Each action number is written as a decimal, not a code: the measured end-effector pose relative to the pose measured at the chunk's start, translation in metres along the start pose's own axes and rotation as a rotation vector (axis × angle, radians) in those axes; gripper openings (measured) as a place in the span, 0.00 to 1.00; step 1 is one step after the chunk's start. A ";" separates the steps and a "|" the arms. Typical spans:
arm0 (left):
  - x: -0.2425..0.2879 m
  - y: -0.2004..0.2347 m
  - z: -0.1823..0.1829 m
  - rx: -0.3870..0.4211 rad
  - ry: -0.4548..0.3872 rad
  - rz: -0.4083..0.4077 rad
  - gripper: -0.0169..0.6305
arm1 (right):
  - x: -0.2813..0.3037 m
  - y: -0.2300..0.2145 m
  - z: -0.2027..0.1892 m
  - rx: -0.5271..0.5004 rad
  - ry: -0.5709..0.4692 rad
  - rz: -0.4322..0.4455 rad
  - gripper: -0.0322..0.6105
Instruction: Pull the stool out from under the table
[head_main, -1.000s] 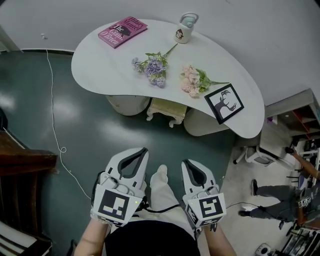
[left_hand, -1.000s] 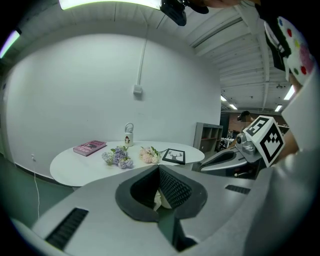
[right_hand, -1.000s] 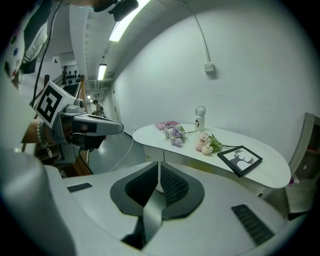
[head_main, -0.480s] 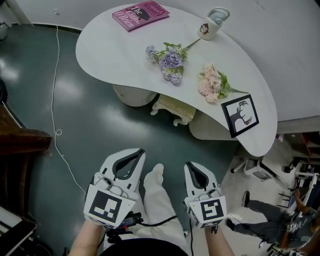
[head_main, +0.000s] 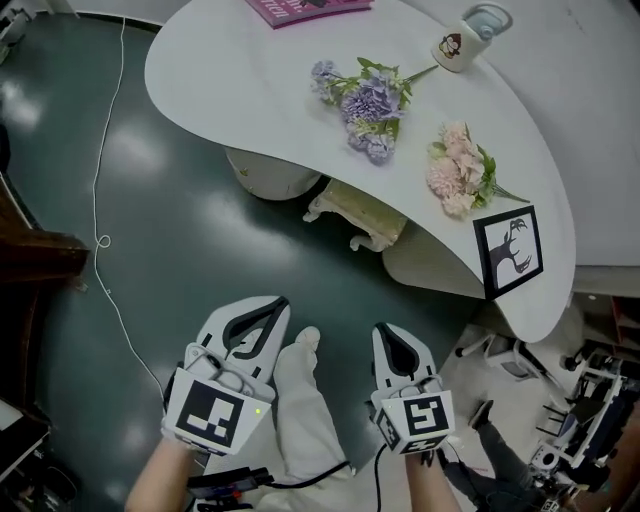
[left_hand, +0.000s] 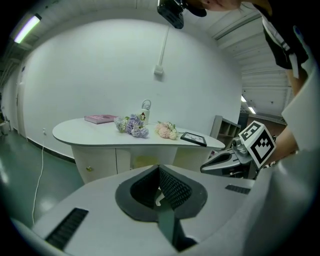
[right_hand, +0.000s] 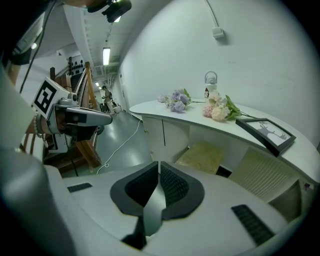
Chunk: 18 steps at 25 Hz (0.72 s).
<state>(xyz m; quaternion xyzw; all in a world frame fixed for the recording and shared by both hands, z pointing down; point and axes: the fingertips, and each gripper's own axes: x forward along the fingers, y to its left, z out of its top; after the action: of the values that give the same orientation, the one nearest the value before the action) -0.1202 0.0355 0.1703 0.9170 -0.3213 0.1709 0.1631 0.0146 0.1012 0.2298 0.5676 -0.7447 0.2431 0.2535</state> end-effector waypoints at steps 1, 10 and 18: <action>0.004 0.002 -0.005 -0.002 0.000 0.004 0.05 | 0.006 -0.003 -0.005 0.003 0.008 -0.001 0.11; 0.043 0.018 -0.052 -0.024 0.018 0.025 0.05 | 0.053 -0.028 -0.046 0.031 0.055 -0.008 0.11; 0.085 0.023 -0.090 -0.015 0.036 0.007 0.05 | 0.092 -0.061 -0.073 0.044 0.105 -0.043 0.11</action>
<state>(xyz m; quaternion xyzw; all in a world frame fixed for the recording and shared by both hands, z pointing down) -0.0914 0.0096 0.2904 0.9114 -0.3230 0.1856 0.1750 0.0600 0.0678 0.3493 0.5753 -0.7125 0.2833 0.2848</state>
